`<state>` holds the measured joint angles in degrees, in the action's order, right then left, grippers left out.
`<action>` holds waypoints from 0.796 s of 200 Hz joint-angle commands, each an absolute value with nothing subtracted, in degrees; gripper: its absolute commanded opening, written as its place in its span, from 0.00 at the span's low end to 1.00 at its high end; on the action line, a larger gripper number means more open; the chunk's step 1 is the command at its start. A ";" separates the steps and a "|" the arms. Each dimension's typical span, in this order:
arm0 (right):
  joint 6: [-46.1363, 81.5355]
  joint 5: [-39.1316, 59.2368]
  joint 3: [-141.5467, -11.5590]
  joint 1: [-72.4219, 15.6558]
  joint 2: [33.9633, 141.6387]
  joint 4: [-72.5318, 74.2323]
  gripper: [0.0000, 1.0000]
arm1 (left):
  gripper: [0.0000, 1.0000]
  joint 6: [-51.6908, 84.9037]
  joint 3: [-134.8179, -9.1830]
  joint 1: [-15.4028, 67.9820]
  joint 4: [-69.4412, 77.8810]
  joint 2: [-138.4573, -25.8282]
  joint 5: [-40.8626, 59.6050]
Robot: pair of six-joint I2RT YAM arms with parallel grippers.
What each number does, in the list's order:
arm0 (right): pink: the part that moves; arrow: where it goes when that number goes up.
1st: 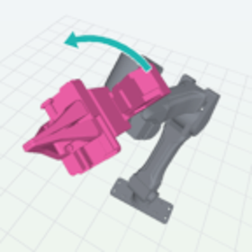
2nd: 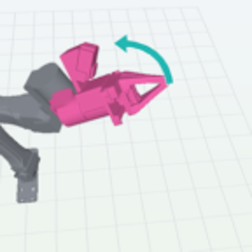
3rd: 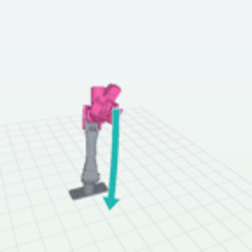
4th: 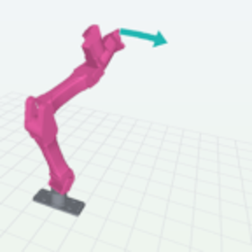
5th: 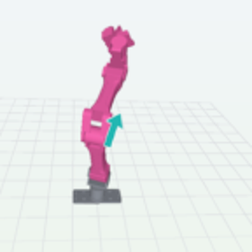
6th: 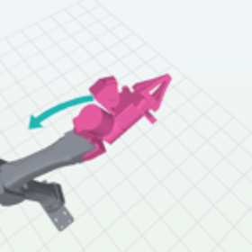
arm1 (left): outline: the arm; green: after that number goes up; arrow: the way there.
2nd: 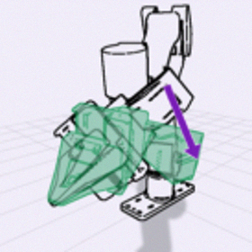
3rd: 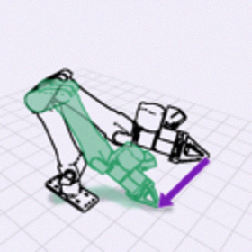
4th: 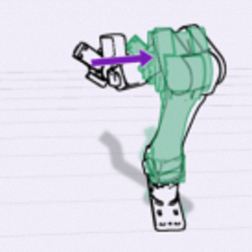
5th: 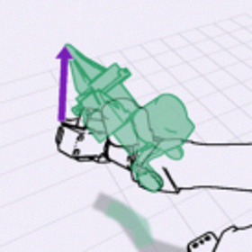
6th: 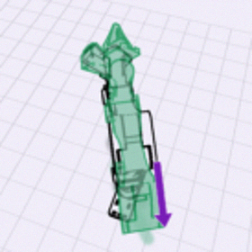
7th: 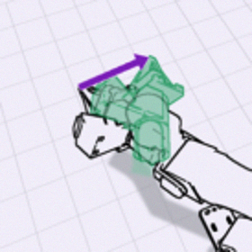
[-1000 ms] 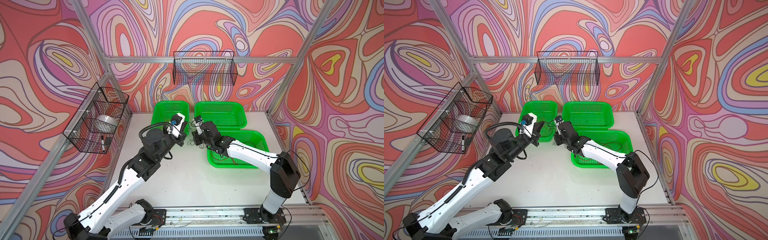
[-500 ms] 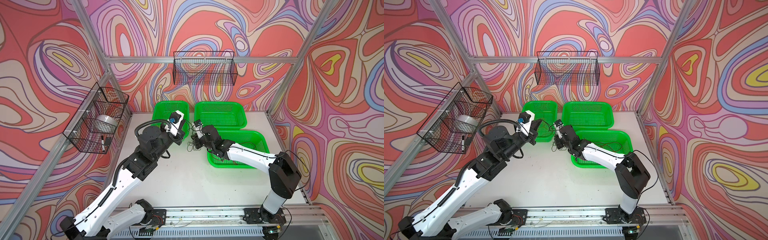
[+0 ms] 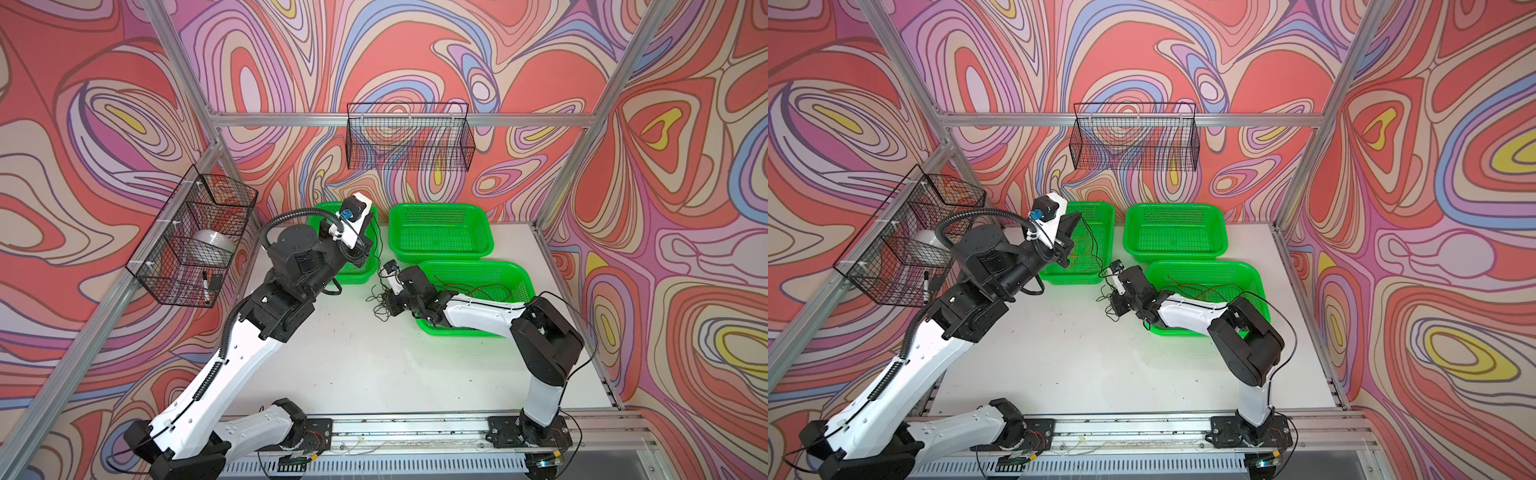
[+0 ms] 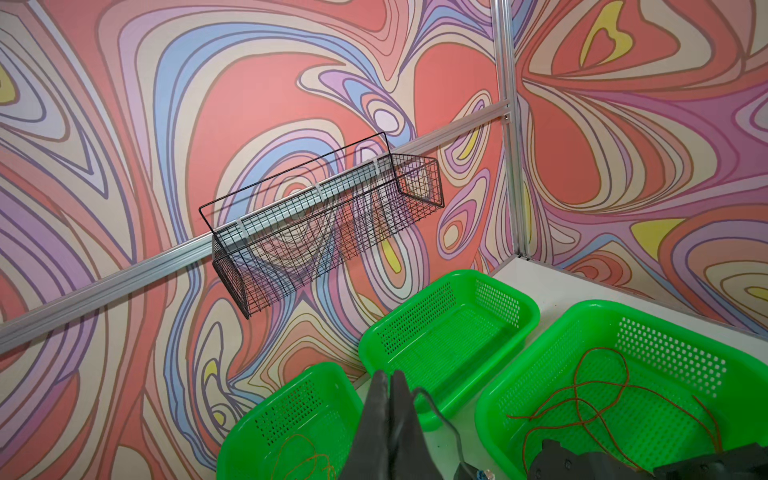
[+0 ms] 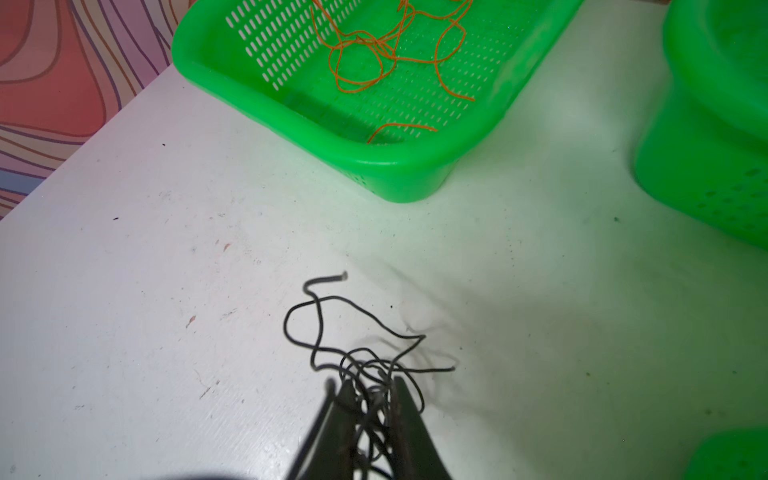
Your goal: Untangle the cables
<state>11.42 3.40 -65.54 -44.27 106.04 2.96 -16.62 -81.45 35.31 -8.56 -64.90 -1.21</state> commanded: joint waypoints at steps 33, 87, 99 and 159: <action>10.10 3.21 -61.08 -44.20 103.44 5.18 0.19 | 0.00 -19.02 -86.40 33.67 -11.45 -65.72 -2.12; 7.84 4.41 -57.36 -44.14 97.99 9.00 0.27 | 0.00 -17.12 -85.12 32.17 -13.91 -65.18 -0.57; 6.53 4.60 -57.10 -44.14 96.43 9.19 0.29 | 0.00 -16.95 -84.29 32.11 -14.06 -64.87 -0.74; 1.08 7.86 -53.90 -44.16 89.85 15.91 0.48 | 0.00 -14.82 -82.88 32.08 -14.41 -63.28 1.80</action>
<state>4.47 5.63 -53.34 -44.23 90.43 13.21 -16.19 -83.11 32.27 -14.00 -64.77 -0.34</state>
